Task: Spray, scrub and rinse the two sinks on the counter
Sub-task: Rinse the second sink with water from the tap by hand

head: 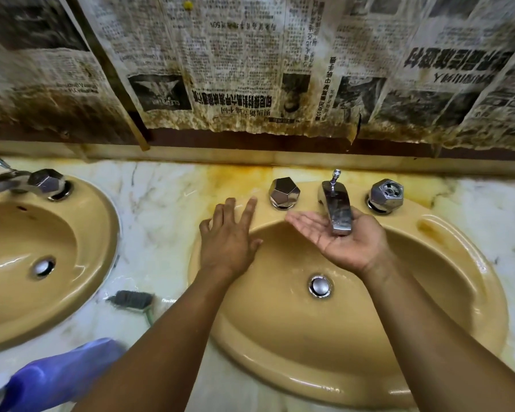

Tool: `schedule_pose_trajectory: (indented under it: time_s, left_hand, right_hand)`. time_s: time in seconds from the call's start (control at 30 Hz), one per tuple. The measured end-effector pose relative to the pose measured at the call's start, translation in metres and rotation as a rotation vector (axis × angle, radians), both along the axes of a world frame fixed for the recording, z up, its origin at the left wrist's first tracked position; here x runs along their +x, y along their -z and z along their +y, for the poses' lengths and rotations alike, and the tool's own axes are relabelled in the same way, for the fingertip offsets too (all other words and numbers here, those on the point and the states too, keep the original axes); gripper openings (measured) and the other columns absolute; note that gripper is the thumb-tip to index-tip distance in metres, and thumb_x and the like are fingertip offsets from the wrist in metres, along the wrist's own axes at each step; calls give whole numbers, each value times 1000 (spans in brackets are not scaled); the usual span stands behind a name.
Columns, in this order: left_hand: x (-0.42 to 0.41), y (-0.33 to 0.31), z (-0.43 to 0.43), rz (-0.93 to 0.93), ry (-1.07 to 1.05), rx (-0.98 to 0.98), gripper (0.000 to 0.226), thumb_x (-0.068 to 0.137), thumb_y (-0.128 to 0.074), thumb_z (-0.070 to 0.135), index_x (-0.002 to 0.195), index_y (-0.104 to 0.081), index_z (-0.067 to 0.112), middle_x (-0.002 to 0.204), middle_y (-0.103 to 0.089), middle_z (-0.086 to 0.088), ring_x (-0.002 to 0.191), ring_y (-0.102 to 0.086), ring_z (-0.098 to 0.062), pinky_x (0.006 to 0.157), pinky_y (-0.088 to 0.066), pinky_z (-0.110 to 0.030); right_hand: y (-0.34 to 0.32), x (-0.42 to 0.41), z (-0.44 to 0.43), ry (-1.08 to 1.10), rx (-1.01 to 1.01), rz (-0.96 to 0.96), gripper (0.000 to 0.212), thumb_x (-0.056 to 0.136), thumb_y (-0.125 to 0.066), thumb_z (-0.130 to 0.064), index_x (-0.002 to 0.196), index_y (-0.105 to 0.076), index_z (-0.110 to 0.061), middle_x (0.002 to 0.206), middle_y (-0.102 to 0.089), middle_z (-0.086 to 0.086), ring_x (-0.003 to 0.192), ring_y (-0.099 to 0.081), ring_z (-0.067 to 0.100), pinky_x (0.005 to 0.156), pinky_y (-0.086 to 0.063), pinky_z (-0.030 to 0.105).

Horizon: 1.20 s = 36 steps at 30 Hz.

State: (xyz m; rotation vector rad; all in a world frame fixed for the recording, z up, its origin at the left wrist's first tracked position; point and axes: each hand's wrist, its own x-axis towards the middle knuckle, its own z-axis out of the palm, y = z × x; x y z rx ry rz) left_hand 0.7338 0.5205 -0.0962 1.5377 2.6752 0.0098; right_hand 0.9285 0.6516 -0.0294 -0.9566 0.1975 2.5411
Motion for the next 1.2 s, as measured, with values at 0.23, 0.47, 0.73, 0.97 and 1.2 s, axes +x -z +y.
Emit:
schedule_pose_trajectory:
  time_s: [0.23,0.47,0.73,0.97,1.2]
  left_hand:
    - [-14,0,7,-36,116,-24,100,93,-55,66,163,11,38,169,-8,-9,156,-9,-29,119,-20,-51]
    - [-30,-2,16,-92,218,-29,108,89,-60,66,163,12,37,171,-7,-5,157,-9,-24,123,-15,-48]
    - [-21,1,-7,-83,127,0,86,100,-46,59,165,1,30,170,-9,-9,156,-12,-28,115,-27,-48]
    - [42,2,-83,-174,-351,156,74,100,-48,23,165,-13,20,167,-16,-22,153,-18,-40,114,-30,-52]
    - [35,0,-75,-179,-273,108,85,96,-51,25,166,-3,23,169,-2,-22,156,-11,-40,122,-19,-49]
  right_hand:
    - [14,12,-4,-48,-8,-109,79,108,-32,-52,143,-40,19,131,-52,49,128,-50,59,106,-44,59]
    - [8,12,-13,30,26,-259,40,109,-41,-21,120,-65,9,108,-74,28,114,-70,35,88,-58,44]
    - [5,-60,-61,-68,240,-183,44,112,-37,-24,122,-60,12,123,-67,32,119,-64,42,93,-58,47]
    - [32,0,-52,169,94,-410,42,111,-35,-23,129,-57,8,114,-67,28,109,-66,39,93,-55,43]
    - [16,-32,-60,8,192,-313,40,111,-37,-21,127,-60,8,123,-69,28,112,-69,38,91,-60,44]
